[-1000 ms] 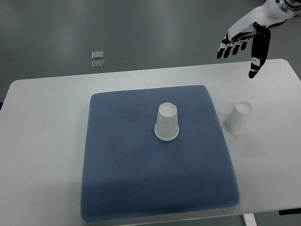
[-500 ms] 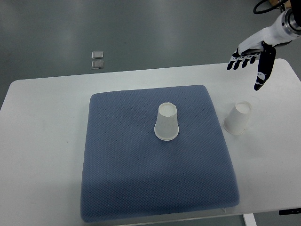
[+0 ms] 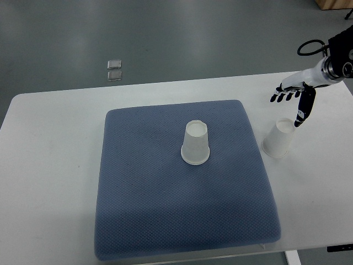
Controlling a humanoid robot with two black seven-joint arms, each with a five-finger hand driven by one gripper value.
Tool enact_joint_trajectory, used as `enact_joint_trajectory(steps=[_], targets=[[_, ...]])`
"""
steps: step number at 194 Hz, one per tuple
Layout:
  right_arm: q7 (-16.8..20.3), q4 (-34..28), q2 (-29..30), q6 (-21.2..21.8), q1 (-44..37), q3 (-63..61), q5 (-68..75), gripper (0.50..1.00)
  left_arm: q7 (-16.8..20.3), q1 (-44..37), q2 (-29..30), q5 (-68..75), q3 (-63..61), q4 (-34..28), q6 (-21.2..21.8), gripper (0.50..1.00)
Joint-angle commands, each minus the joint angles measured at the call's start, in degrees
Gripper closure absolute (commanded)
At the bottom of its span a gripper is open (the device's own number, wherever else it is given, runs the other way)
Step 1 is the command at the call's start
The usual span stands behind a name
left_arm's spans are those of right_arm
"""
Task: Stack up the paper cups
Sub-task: 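Lower the right hand beside the white paper cup off the pad, then close the right hand fingers around the white paper cup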
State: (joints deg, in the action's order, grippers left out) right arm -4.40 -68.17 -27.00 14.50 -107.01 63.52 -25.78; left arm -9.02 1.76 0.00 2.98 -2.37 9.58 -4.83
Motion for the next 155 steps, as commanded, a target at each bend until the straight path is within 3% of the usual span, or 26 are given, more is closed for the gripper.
enact_joint_trajectory(steps=[1, 49, 101, 155], targets=[[0.2, 1.5, 1.0, -1.5, 2.2, 0.0, 0.0, 0.574, 0.0, 0.0, 0.0, 0.0, 0.0, 0.0, 0.0, 0.500], [0.4, 3.9, 3.0, -3.2, 6.7, -0.1, 0.5, 0.576, 0.0, 0.0, 0.0, 0.0, 0.0, 0.1, 0.0, 0.500], [0.4, 10.7, 5.1, -3.8, 13.0, -0.2, 0.5, 0.579, 0.0, -0.1, 0.0, 0.0, 0.0, 0.1, 0.0, 0.500], [0.4, 11.9, 5.3, -4.9, 15.7, -0.6, 0.7, 0.585, 0.1, -0.2, 0.0, 0.0, 0.0, 0.2, 0.0, 0.500]])
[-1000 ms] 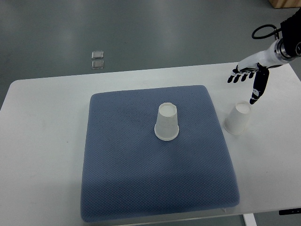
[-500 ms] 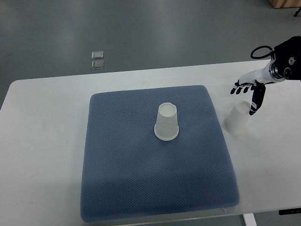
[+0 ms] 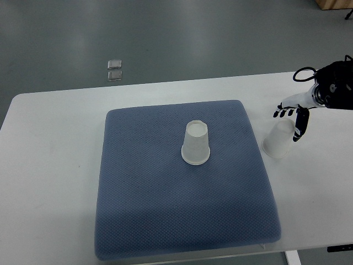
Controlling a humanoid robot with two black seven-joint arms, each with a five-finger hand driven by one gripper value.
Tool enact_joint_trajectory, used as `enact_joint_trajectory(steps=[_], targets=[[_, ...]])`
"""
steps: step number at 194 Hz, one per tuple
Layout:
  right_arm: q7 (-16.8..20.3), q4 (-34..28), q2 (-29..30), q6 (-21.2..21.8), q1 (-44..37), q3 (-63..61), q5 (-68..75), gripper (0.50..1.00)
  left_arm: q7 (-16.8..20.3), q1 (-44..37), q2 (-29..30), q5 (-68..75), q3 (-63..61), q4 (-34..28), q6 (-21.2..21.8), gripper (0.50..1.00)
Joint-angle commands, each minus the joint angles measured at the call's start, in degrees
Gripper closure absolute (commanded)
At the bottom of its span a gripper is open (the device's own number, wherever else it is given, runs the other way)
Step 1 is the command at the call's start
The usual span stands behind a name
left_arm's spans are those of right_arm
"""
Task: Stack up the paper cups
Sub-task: 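Close the right hand fingers around the white paper cup, then lift the cup with the right hand and carry it toward the pad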
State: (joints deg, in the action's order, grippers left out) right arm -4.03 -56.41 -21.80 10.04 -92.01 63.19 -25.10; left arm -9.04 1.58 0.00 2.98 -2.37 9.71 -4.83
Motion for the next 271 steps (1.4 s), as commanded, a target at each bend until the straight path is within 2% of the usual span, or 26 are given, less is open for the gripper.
enact_joint_trajectory(steps=[1, 22, 37, 97, 115, 129, 156, 184, 199, 228, 252, 271], targets=[[0.0, 0.2, 0.1, -0.5, 0.8, -0.4, 0.1, 0.587, 0.0, 0.0, 0.0, 0.0, 0.0, 0.0, 0.0, 0.500], [0.0, 0.3, 0.1, -0.6, 1.8, -2.5, 0.0, 0.599, 0.0, 0.0, 0.0, 0.0, 0.0, 0.0, 0.0, 0.500], [0.0, 0.4, 0.1, -0.7, 1.9, -3.2, 0.0, 0.638, 0.0, 0.0, 0.0, 0.0, 0.0, 0.0, 0.0, 0.500], [0.0, 1.1, 0.1, -1.6, 3.2, -3.5, 0.0, 0.683, 0.0, -0.2, 0.0, 0.0, 0.0, 0.0, 0.0, 0.500], [0.0, 1.1, 0.1, -1.7, 3.2, -3.4, -0.1, 0.732, 0.0, -0.2, 0.0, 0.0, 0.0, 0.0, 0.0, 0.500], [0.0, 1.1, 0.1, -1.7, 3.2, -3.4, -0.1, 0.746, 0.0, -0.2, 0.0, 0.0, 0.0, 0.0, 0.0, 0.500], [0.0, 1.1, 0.0, -1.7, 2.9, -3.3, -0.2, 0.832, 0.0, -0.2, 0.0, 0.0, 0.0, 0.0, 0.0, 0.500], [0.0, 0.4, -1.0, -1.0, 1.5, -3.4, -0.3, 0.838, 0.0, -0.2, 0.0, 0.0, 0.0, 0.0, 0.0, 0.500], [0.0, -1.1, -1.5, -0.3, -1.9, -2.7, -0.4, 0.838, 0.0, -0.2, 0.0, 0.0, 0.0, 0.0, 0.0, 0.500], [0.7, -10.2, -6.3, 2.4, -13.8, -2.3, -0.7, 0.838, 0.0, -0.2, 0.0, 0.0, -0.1, 0.6, 0.0, 0.500], [1.9, -16.8, -9.2, 9.3, -27.3, -0.4, -1.6, 0.838, 0.0, -0.2, 0.0, 0.1, -0.1, 0.9, 0.0, 0.500], [1.9, -18.2, -9.8, 14.3, -36.9, 1.3, -2.4, 0.838, 0.0, -0.2, 0.0, 0.0, -0.2, 1.4, 0.0, 0.500]])
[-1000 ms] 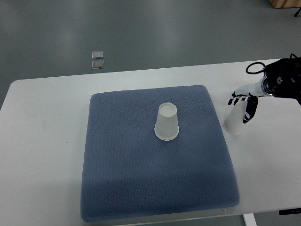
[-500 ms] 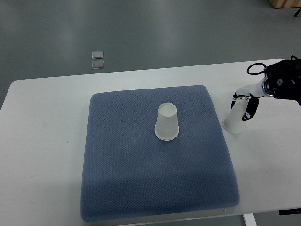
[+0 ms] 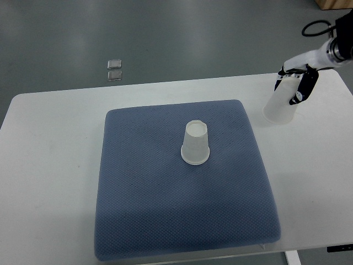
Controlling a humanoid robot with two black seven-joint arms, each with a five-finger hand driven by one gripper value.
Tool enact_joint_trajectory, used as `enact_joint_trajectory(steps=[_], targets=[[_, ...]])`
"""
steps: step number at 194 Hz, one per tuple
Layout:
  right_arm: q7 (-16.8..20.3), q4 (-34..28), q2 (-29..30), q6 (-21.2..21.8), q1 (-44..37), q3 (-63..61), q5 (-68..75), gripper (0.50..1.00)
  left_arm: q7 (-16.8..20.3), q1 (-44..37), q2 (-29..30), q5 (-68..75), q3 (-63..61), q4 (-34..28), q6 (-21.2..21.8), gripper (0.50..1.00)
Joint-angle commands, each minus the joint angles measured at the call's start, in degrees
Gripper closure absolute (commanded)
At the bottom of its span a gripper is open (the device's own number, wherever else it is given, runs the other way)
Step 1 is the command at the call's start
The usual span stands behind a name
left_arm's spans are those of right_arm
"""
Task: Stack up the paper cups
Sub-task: 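Lift the cup with the right hand and carry it toward the pad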
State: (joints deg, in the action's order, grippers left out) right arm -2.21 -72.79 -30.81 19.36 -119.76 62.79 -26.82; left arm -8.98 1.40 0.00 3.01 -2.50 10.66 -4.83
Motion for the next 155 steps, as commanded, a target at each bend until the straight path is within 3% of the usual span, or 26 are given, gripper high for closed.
enact_joint_trajectory(steps=[1, 24, 54, 113, 155], targets=[[0.1, -1.8, -0.7, 5.6, -10.0, 1.9, -0.7, 0.838, 0.0, 0.0, 0.0, 0.0, 0.0, 0.5, 0.0, 0.500], [0.1, -2.0, -0.7, 11.7, -18.5, 3.7, -0.8, 0.836, 0.0, 0.0, 0.0, 0.0, 0.0, 0.5, 0.0, 0.500], [0.0, -2.1, -0.7, 15.6, -24.5, 4.4, -0.8, 0.836, 0.0, 0.1, 0.0, 0.1, 0.0, 0.7, -0.1, 0.500], [0.0, -2.9, 0.7, 15.4, -25.9, 3.2, 0.3, 0.836, 0.0, 0.1, 0.0, 0.1, 0.0, 1.5, -0.1, 0.500], [0.1, -2.7, 8.4, 12.7, -23.8, -0.1, 10.7, 0.834, 0.0, 0.1, 0.0, 0.1, 0.0, 1.6, -0.1, 0.500]])
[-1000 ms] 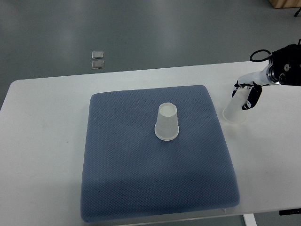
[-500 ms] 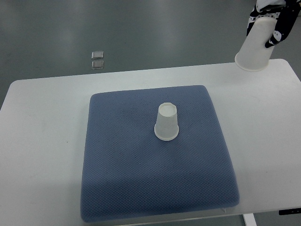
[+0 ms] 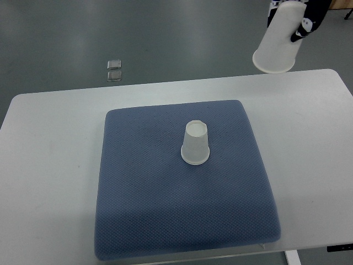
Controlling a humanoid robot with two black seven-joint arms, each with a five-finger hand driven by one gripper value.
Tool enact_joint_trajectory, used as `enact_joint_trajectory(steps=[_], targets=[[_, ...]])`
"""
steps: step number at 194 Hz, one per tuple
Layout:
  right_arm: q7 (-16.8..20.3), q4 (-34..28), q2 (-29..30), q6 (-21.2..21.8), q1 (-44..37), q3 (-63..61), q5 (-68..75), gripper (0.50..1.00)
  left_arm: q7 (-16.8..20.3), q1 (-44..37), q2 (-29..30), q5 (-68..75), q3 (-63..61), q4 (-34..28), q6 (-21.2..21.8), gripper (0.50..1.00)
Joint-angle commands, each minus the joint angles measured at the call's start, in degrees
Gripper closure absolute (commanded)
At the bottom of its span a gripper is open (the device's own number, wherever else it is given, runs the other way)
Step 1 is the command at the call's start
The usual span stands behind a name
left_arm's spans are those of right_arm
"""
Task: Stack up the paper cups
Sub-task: 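Lift the cup with the right hand and carry it toward the pad, then lower the held cup onto the upside-down cup on the pad, then press the held cup down over the lower cup with the right hand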
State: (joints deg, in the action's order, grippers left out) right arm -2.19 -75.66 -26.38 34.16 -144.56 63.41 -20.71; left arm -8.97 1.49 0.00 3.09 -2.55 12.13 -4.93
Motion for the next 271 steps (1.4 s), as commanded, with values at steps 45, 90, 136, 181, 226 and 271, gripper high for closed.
enact_joint_trajectory(steps=[45, 90, 136, 181, 226, 271], targets=[[0.2, 1.5, 12.1, -5.2, 5.0, -4.8, 11.0, 0.830, 0.0, 0.0, 0.0, -0.1, 0.1, 0.3, 0.0, 0.500], [0.2, 1.8, 14.7, -7.6, 9.0, -5.8, 11.2, 0.830, -0.1, 0.0, 0.0, -0.1, 0.2, -0.1, 0.1, 0.500], [0.2, 1.8, 14.8, -10.2, 13.7, -5.8, 11.4, 0.828, -0.1, 0.0, 0.0, -0.1, 0.1, 0.3, 0.1, 0.500], [0.3, 1.8, 15.2, -13.3, 17.6, -7.9, 11.6, 0.826, -0.1, 0.0, 0.0, -0.1, 0.2, 0.1, 0.1, 0.500], [0.3, 1.9, 17.1, -16.1, 20.2, -7.9, 12.1, 0.826, -0.1, 0.0, 0.0, -0.1, 0.2, 0.0, 0.1, 0.500], [0.3, 1.9, 17.2, -16.8, 21.1, -7.8, 12.0, 0.826, -0.1, 0.0, 0.0, -0.1, 0.2, 0.0, 0.1, 0.500]])
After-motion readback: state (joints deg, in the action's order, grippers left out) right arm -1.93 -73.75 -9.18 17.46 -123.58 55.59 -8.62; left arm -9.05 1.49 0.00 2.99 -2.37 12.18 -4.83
